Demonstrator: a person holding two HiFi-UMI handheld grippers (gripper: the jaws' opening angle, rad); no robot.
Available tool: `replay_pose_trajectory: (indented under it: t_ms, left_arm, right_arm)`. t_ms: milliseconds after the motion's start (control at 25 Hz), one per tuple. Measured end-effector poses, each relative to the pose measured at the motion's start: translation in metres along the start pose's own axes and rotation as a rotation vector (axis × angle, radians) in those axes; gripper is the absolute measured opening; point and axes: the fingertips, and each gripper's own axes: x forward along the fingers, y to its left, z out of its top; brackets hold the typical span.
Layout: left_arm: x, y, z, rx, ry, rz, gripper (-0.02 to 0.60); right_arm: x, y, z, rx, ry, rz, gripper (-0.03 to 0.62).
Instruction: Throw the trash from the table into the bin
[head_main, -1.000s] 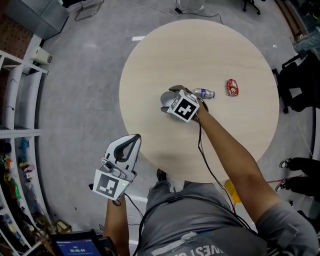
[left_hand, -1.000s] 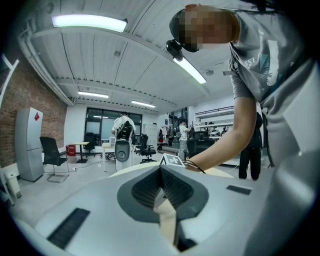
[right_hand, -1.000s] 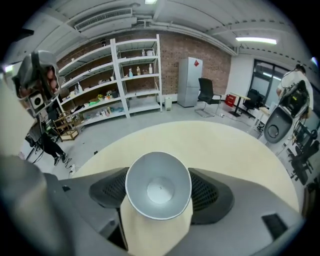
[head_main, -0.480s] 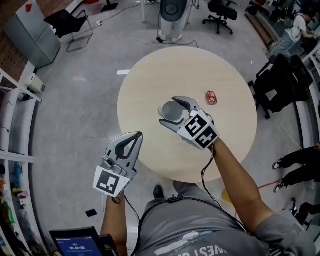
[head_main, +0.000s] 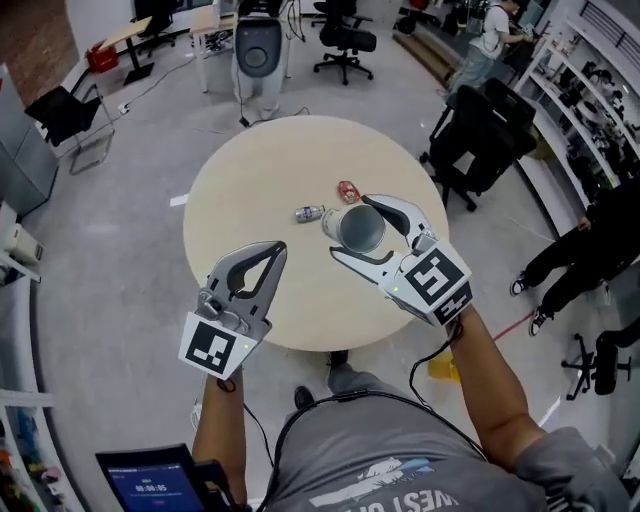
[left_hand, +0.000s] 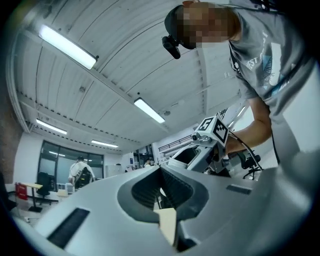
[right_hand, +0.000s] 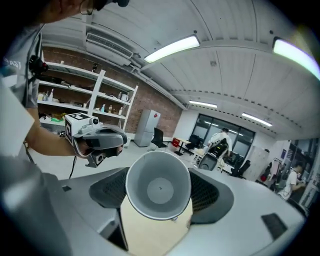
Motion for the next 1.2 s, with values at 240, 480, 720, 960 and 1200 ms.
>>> replay_pose_trajectory:
  t_ms: [240, 480, 720, 960, 1200]
  left_arm:
    - [0.078, -0.081, -0.009, -0.038, -0.034, -0.201, 0.043]
    - [0.148, -0.169, -0.023, -0.086, -0.016, -0.415, 0.043]
    - [0.234, -0.307, -0.056, -0.117, 0.028, -0.668, 0.043]
    - [0.298, -0.466, -0.094, -0.137, 0.088, -0.861, 0.043]
    - [0.357, -0.607, -0.153, -0.155, 0.168, -1.023, 0.043]
  right_arm:
    - [-0.112, -0.043, -0.064, 0.086, 0.058, -0.207, 0.371]
    - [-0.220, -0.059, -0.136, 0.217, 0.128, -0.392, 0.371]
    - [-0.350, -0.070, -0.241, 0.384, 0.195, -0.579, 0.372]
    - [-0.483, -0.060, -0.351, 0.536, 0.235, -0.717, 0.371]
    - [-0.581, -0.052, -0.470, 0.688, 0.271, -0.813, 0.371]
